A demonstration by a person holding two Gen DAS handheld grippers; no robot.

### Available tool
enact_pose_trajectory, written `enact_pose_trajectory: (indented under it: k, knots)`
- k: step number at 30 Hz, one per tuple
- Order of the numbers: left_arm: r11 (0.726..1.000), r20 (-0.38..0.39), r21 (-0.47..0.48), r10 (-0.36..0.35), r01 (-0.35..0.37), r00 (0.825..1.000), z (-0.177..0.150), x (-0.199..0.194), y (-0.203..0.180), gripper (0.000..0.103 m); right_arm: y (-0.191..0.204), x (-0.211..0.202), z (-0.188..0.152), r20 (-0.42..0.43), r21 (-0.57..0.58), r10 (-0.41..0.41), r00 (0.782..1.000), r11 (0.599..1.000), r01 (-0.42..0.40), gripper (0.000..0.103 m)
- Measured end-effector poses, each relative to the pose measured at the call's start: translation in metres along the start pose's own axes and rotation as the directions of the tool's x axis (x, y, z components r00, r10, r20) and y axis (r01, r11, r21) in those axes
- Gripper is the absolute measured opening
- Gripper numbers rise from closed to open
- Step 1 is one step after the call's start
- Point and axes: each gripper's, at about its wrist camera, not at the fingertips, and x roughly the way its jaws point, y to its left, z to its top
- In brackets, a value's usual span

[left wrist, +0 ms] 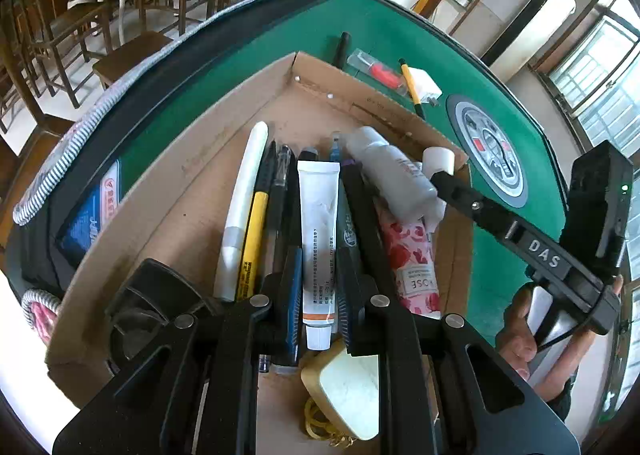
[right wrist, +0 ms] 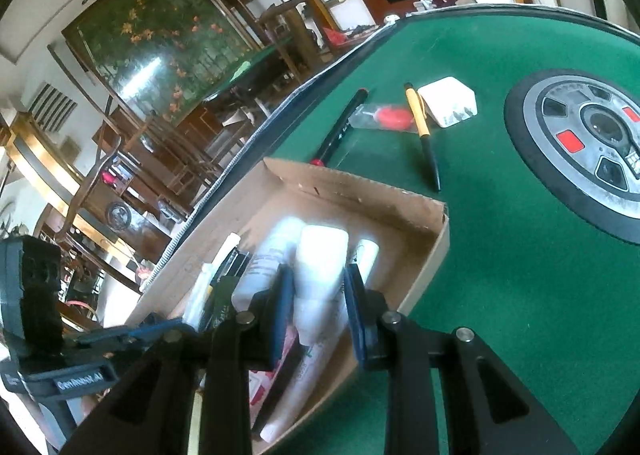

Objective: Organize rigid objects
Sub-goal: 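Carry both white tubes into the cardboard tray and release them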

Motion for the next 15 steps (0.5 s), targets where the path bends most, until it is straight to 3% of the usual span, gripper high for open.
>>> enact_pose_trajectory:
  k: [9,12,13,15]
  knots:
    - [1.0,0.027,0.0,0.022,-0.022,0.999,-0.004,0.0,-0.004,0.016,-0.001,-0.004,-0.002,0.019,0.027,0.036,0.999,0.999,-0.036,0.026]
    - [1.0,0.036,0.006,0.011,-0.012,0.999,-0.007,-0.002,-0.005,0.03,0.0,-0.005,-0.002,0.027,0.027,0.042,0.999,0.999,-0.043,0.027]
    - [1.0,0.04,0.007,0.009,-0.009,0.999,-0.008,-0.003,-0.005,0.039,0.001,-0.005,-0.002,0.028,0.027,0.046,0.999,0.999,-0.046,0.027]
    - [1.0,0.059,0.007,0.021,-0.022,0.998,-0.01,-0.006,-0.005,0.043,0.002,-0.005,-0.001,0.031,0.027,0.049,0.998,0.998,-0.05,0.031]
